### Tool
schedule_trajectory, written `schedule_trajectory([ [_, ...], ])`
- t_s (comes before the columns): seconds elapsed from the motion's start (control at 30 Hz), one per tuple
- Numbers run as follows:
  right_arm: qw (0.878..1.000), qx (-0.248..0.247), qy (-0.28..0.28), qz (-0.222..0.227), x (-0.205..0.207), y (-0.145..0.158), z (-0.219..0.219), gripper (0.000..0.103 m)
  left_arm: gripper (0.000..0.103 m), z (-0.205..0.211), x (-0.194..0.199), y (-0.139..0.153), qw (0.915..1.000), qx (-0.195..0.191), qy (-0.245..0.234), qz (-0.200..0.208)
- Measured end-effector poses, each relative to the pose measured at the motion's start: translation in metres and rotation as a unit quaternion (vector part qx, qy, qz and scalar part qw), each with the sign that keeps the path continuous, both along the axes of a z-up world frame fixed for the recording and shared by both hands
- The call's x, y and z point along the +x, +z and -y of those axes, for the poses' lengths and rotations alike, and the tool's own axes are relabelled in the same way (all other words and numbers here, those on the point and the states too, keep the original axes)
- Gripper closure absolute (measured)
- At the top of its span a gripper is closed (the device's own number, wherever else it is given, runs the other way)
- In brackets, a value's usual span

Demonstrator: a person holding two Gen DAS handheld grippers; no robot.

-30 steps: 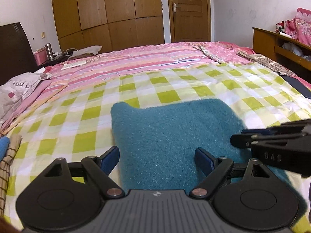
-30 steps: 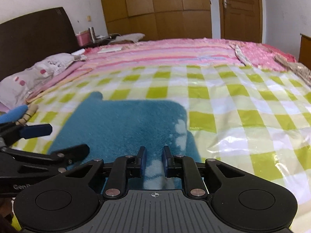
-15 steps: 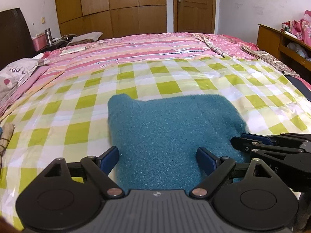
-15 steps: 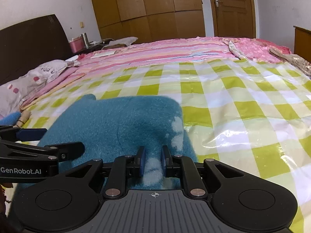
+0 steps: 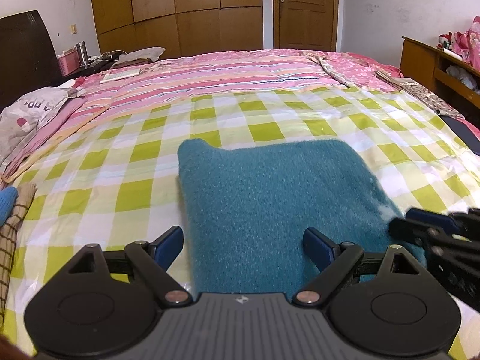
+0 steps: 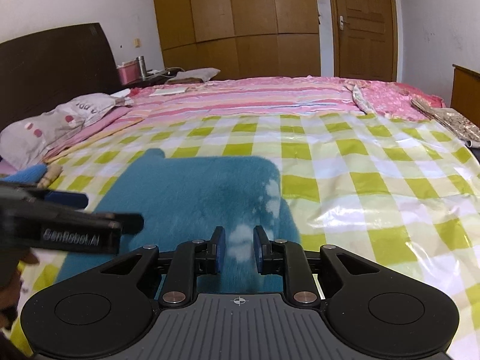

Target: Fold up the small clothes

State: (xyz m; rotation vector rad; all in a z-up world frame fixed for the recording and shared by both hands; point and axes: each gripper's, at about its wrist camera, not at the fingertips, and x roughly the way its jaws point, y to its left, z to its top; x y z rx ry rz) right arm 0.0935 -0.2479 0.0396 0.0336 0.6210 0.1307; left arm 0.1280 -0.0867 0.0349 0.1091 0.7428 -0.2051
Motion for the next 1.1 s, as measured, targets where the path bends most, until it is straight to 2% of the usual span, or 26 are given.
schedule_trajectory([
  [0.2, 1.0, -0.02, 0.002, -0.002, -0.024, -0.008, 0.001, 0.084, 0.01, -0.002, -0.009, -0.001, 1.0, 0.001, 0.0, -0.001],
  [0.33, 1.0, -0.011, -0.012, -0.003, -0.023, -0.013, 0.005, 0.083, 0.01, -0.004, -0.018, 0.0, 1.0, 0.007, 0.002, -0.001],
  [0.5, 1.0, -0.003, -0.022, -0.001, -0.024, -0.021, 0.012, 0.075, 0.01, -0.008, -0.029, 0.0, 0.9999, 0.012, 0.006, -0.002],
  [0.63, 0.999, 0.011, -0.033, -0.005, -0.03, -0.014, 0.013, 0.075, 0.01, -0.012, -0.039, 0.0, 0.9999, 0.011, 0.009, -0.003],
  [0.83, 0.999, -0.033, -0.022, 0.005, -0.058, -0.007, 0.005, 0.075, 0.01, -0.014, -0.055, 0.001, 0.9999, 0.011, 0.009, 0.001],
  [1.1, 0.999, -0.037, -0.038, -0.014, -0.075, -0.02, 0.013, 0.075, 0.01, -0.016, -0.074, 0.003, 0.9998, 0.015, 0.009, 0.01],
])
